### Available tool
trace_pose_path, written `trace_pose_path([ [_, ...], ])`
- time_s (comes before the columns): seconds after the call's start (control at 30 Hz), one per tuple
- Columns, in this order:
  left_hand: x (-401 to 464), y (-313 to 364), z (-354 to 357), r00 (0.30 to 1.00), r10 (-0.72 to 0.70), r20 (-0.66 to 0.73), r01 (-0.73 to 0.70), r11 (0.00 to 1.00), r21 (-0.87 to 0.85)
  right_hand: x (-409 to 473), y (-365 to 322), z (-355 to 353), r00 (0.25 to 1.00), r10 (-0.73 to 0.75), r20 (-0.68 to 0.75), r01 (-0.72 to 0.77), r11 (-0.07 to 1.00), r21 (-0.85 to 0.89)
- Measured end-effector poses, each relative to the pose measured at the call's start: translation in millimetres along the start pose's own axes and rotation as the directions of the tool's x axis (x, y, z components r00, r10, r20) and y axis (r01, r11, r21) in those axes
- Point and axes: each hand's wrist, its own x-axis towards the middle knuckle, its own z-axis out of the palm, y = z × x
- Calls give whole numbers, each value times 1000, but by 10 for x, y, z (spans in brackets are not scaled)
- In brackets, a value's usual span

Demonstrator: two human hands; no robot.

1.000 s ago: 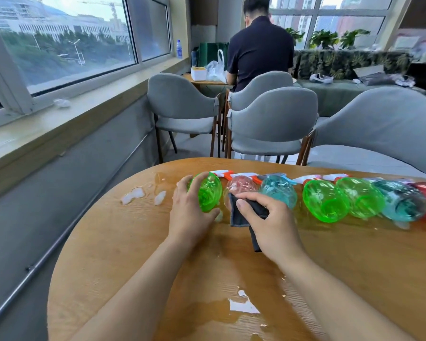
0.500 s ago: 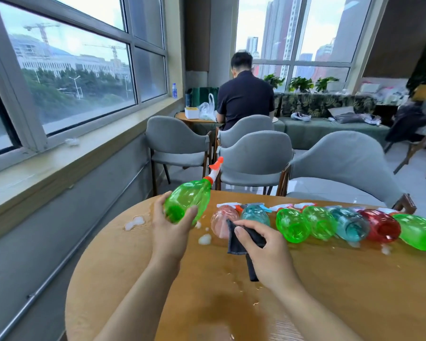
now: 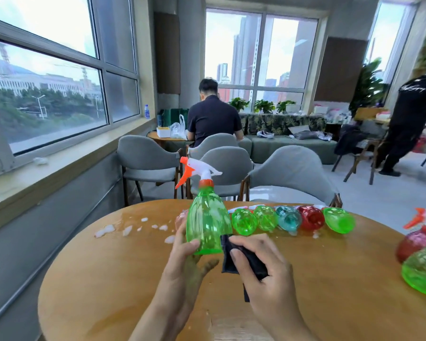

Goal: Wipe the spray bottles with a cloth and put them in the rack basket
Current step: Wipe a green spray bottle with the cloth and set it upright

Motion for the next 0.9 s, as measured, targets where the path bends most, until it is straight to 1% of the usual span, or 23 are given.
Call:
trace_pose_path([
  [0.03,8,-24,-6,1000,-15,26,14,999,29,-12,35,-61,1000,-10,9,11,1000,-21],
  [0.1,44,-75,12,999,-38,34,34,995,98,-43,131,-147,997,-46,62,50,995,-81],
  [0.2,108,-216,92,998,-56,-17,59,978,199,-120,317,-205,986,-87,140,107,984,-143],
  [0.23,129,-284,95,998,-53,-44,60,978,201,-129,376,-220,986,-78,145,97,986,-133],
  [0.3,151,-437,56,994,-50,-96,67,981,181,-98,499,-266,993,-7,116,15,997,-74],
  [0.37,146,-578,6,992,-62,-112,81,982,171,2,627,-334,996,50,71,-48,998,-26],
  [0.43,126,-679,-20,990,-84,-112,104,976,189,120,744,-398,998,33,61,-29,998,-51],
  [0.53,119,-808,-49,989,-101,-110,125,962,243,262,878,-472,997,-43,71,53,986,-159],
  [0.63,154,-912,-69,993,-60,-99,89,943,321,337,943,-473,991,-81,109,106,962,-251],
  [0.77,166,-984,-77,998,-27,-52,47,902,430,390,989,-429,978,-113,175,163,938,-307],
  [0.9,176,-946,-127,1000,18,-15,-9,880,476,358,1009,-339,975,-60,213,125,945,-304],
])
